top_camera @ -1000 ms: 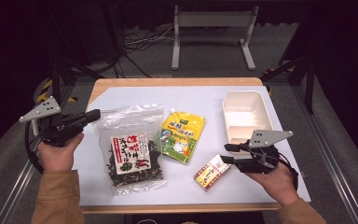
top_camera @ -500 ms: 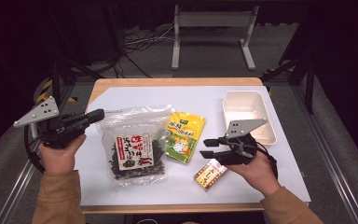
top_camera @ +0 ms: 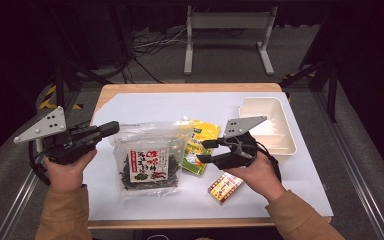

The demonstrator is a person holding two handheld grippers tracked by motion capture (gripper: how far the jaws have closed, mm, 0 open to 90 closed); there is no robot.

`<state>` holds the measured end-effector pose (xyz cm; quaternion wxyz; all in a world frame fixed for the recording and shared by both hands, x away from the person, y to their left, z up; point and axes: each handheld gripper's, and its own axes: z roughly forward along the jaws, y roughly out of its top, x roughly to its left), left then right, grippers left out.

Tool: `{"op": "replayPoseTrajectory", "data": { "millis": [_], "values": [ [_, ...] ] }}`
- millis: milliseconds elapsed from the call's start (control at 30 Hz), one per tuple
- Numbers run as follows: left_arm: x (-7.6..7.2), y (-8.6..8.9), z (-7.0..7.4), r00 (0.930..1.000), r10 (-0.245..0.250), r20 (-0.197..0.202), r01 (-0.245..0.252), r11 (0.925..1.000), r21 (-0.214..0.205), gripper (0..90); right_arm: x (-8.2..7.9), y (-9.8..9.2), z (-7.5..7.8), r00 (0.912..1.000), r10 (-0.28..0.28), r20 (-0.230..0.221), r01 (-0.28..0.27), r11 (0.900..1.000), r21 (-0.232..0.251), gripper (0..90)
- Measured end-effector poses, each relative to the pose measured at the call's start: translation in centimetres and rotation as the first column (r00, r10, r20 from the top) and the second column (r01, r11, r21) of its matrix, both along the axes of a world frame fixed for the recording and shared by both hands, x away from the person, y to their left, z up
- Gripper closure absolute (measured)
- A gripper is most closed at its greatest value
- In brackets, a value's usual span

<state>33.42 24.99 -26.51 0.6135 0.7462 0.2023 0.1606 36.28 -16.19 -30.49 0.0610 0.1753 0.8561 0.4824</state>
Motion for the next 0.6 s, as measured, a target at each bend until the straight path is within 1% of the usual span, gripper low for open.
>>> {"op": "replayPoseTrajectory", "data": {
  "millis": [233, 367, 400, 433, 467, 600],
  "values": [
    [-0.3, -0.2, 0.1, 1.0, -0.006, 0.007, 0.006, 1.0, 0.0, 90.0, 0.6, 1.4, 0.2, 0.9998, 0.021, -0.001, -0.021, 0.9998, -0.001, 50.8],
    [-0.4, -0.2, 0.2, 0.9999, -0.012, 0.009, 0.012, 0.9999, 0.002, 90.0, 1.0, 2.5, 0.3, 0.9989, 0.046, -0.011, -0.046, 0.9989, 0.004, 50.8],
    [-0.4, -0.2, 0.2, 0.9999, -0.014, 0.01, 0.014, 0.9999, 0.0, 90.0, 1.0, 2.5, 0.3, 0.9989, 0.046, -0.011, -0.046, 0.9989, 0.004, 50.8],
    [-0.4, -0.3, 0.2, 0.9999, -0.015, 0.009, 0.015, 0.9999, 0.0, 90.0, 1.1, 3.1, 0.4, 0.9983, 0.057, -0.013, -0.057, 0.9984, 0.003, 51.0],
    [-0.4, -0.3, 0.2, 0.9998, -0.016, 0.01, 0.016, 0.9999, 0.0, 90.0, 1.1, 3.1, 0.4, 0.9983, 0.057, -0.013, -0.057, 0.9984, 0.003, 51.0],
    [-0.5, -0.3, 0.3, 0.9997, -0.021, 0.013, 0.021, 0.9998, 0.0, 90.0, 1.5, 4.1, 0.2, 0.9974, 0.07, -0.019, -0.07, 0.9975, 0.003, 52.4]
  ]
}}
